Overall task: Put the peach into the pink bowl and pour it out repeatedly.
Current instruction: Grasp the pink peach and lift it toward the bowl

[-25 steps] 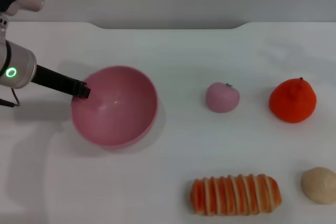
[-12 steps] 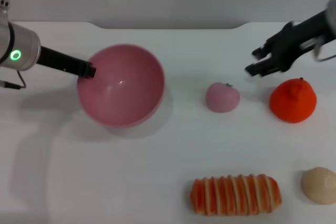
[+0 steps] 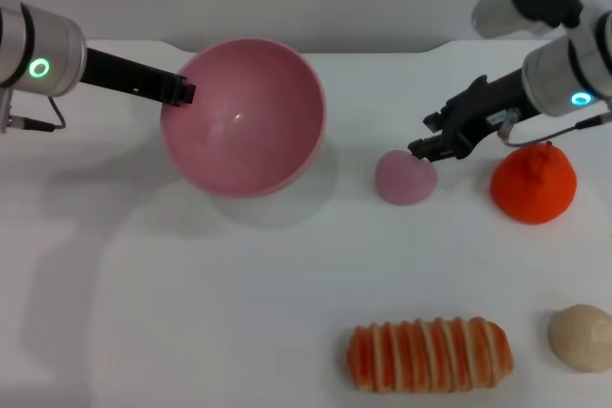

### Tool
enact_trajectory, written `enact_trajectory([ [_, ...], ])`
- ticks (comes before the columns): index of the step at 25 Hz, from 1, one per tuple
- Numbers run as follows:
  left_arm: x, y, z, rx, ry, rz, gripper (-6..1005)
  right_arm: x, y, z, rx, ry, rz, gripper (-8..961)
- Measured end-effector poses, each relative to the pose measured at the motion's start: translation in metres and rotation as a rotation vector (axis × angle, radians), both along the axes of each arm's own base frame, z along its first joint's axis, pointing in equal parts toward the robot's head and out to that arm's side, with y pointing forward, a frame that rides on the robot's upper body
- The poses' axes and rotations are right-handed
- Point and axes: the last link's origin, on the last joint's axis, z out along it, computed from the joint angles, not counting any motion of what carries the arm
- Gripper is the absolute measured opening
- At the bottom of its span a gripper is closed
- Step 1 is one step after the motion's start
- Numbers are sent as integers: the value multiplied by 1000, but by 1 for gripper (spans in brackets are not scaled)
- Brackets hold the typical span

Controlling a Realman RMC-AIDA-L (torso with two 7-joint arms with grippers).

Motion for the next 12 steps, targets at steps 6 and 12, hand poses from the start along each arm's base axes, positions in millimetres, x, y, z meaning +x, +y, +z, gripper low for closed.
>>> enact_trajectory([
  [6, 5, 1, -3, -1, -8, -17, 47, 6, -6, -19, -27, -13, -5, 442],
  [12, 9, 0, -9, -19, -10, -31, 48, 12, -10, -29, -36, -25, -11, 440],
])
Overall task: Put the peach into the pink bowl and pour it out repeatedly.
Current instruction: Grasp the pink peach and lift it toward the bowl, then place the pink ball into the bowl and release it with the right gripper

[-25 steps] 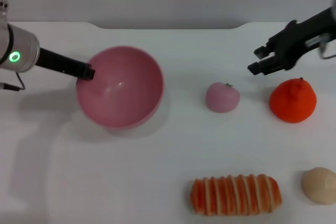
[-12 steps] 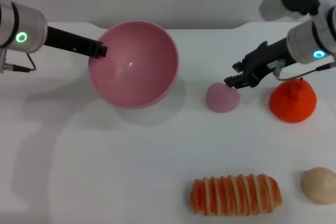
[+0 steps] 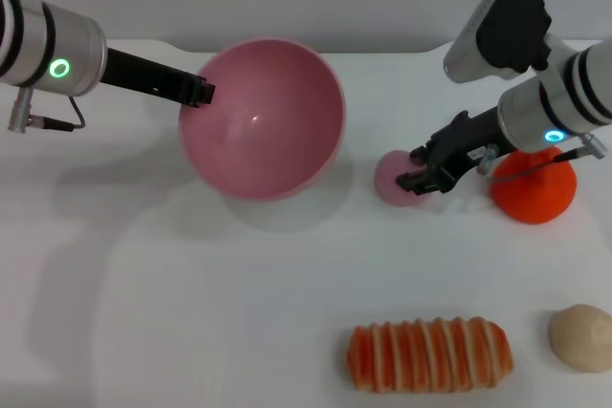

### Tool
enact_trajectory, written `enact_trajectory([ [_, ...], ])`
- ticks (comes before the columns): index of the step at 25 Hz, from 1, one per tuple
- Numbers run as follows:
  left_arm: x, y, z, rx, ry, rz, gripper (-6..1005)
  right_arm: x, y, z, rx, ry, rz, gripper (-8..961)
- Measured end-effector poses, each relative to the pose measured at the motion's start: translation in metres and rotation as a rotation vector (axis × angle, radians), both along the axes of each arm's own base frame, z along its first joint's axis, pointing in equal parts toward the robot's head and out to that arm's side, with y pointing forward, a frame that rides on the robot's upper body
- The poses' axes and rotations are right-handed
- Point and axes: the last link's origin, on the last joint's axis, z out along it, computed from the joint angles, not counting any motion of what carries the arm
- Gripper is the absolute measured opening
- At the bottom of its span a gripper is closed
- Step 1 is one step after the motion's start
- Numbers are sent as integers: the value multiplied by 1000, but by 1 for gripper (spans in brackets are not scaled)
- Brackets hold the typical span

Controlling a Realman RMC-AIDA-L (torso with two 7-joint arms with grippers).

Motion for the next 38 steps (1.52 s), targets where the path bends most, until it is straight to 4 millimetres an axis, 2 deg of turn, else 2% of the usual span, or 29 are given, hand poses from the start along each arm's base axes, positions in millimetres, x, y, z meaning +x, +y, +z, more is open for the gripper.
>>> enact_trajectory([
  [8, -2, -3, -5, -15, -1, 4, 48, 7, 2, -6, 36, -6, -12, 436],
  [14, -3, -4, -5, -15, -3, 8, 48, 7, 5, -4, 59, -6, -2, 365],
  [19, -4, -4, -5, -15, -3, 10, 48, 4, 7, 3, 91, 21, 9, 151],
  [22, -4, -4, -5, -14, -3, 10, 48, -1, 10, 17, 134, 60, 23, 81],
  [24, -4, -4, -5, -13, -3, 10, 48, -10, 12, 35, 179, 99, 47, 34],
  [25, -4, -4, -5, -13, -3, 10, 47, -10, 12, 35, 179, 99, 47, 34],
  [28, -4, -4, -7, -22, 0, 10, 46, -25, 13, 58, 245, 130, 80, 35],
  [29, -3, -5, -9, -31, 4, 9, 46, -33, 14, 69, 276, 138, 102, 35],
  [30, -3, -5, -11, -40, 8, 8, 46, -50, 12, 89, 329, 152, 148, 35],
  [31, -3, -6, -14, -49, 12, 7, 46, -50, 12, 89, 329, 152, 148, 35],
  [35, -2, -6, -20, -71, 20, 4, 46, -90, 1, 118, 373, 175, 247, 36],
  [38, 1, -5, -24, -88, 12, 3, 46, -119, -13, 124, 348, 203, 337, 37],
])
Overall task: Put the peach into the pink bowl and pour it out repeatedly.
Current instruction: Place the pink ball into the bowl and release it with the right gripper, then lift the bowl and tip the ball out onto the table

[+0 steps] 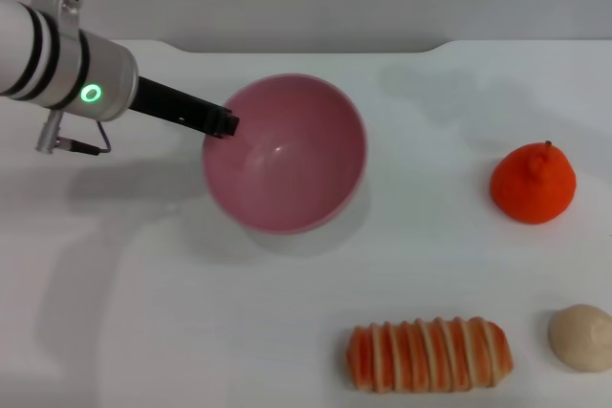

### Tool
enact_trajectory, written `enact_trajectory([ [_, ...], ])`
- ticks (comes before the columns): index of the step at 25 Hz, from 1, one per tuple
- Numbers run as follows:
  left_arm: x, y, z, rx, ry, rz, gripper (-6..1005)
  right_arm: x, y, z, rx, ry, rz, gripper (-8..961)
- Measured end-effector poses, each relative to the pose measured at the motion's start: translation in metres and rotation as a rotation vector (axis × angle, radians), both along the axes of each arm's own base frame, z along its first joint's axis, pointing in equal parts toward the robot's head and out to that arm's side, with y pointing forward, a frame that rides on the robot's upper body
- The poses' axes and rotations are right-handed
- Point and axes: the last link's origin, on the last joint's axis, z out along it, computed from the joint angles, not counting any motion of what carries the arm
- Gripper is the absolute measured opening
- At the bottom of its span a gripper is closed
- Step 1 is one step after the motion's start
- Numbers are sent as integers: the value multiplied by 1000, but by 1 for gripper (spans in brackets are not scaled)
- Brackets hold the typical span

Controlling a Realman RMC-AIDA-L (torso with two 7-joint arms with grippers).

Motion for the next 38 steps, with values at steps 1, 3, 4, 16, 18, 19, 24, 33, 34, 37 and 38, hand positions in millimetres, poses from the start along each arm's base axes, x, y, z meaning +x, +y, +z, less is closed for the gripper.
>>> enact_trajectory([
  [1, 1, 0, -1, -5, -5, -2, 46, -7, -5, -3, -22, 0, 27, 37],
  [3, 4, 0, -4, -15, -4, -8, 46, -22, -14, -11, -74, 2, 80, 37],
  [4, 4, 0, -4, -15, -4, -8, 46, -27, -18, -16, -103, -4, 103, 37],
  [16, 10, 4, -13, -33, -9, -18, 46, -38, -38, -70, -279, -111, 183, 40],
  [18, 11, 5, -13, -33, -9, -20, 46, -36, -38, -71, -282, -111, 177, 74],
  [19, 12, 5, -13, -33, -10, -22, 46, -36, -37, -71, -282, -111, 173, 107],
  [24, 13, 6, -13, -32, -10, -27, 46, -30, -36, -68, -270, -100, 162, 266],
  [33, 14, 10, -14, 10, -11, -50, 46, 13, -26, -11, -158, 330, 166, 444],
  [34, 16, 13, -16, 28, -11, -71, 46, 27, -25, 0, -125, 431, 160, 444],
  [37, 29, 18, -22, 85, -51, -152, 46, 71, -25, 31, 28, 679, 112, 445],
  [38, 36, 19, -26, 109, -82, -197, 46, 90, -26, 42, 111, 736, 85, 445],
])
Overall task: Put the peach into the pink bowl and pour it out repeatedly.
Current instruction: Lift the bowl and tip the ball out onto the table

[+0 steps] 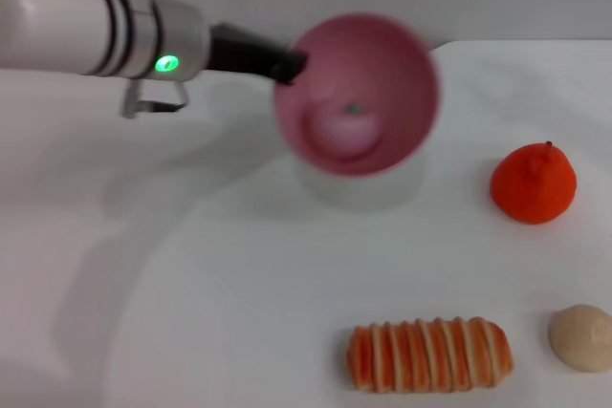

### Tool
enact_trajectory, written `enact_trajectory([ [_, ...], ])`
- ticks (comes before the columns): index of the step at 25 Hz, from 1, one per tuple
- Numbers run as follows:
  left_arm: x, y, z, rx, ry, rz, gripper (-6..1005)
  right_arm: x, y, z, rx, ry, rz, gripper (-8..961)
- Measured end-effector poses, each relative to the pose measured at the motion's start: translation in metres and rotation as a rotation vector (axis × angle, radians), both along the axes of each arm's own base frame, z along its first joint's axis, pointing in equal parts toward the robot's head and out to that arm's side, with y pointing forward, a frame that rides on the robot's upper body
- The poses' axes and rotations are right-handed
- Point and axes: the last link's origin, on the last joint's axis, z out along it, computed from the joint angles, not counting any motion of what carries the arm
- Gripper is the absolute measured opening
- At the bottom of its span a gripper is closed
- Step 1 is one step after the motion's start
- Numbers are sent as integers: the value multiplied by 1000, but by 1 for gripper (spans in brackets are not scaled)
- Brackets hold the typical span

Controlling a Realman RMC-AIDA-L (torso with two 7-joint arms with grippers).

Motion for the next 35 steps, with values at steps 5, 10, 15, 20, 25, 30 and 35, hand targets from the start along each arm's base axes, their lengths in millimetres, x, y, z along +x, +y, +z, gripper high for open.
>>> enact_trajectory([
  [5, 23, -4, -24, 120, -79, -219, 46, 75, -16, 26, 280, 125, -167, 444],
  [10, 29, -7, -39, 244, -38, -337, 45, 112, -36, 30, 372, 164, -244, 443],
  [15, 26, -8, -48, 381, 13, -399, 45, 123, -42, 22, 350, 184, -276, 443],
  [20, 13, -22, -57, 578, 87, -482, 45, 132, -48, 27, 371, 196, -301, 442],
  [25, 6, -42, -54, 754, 109, -541, 45, 134, -50, 30, 382, 198, -309, 442],
  [30, 15, -73, -74, 742, 126, -696, 45, 133, -47, 30, 379, 200, -310, 441],
  [35, 20, -85, -84, 724, 116, -748, 45, 131, -45, 29, 374, 200, -305, 441],
])
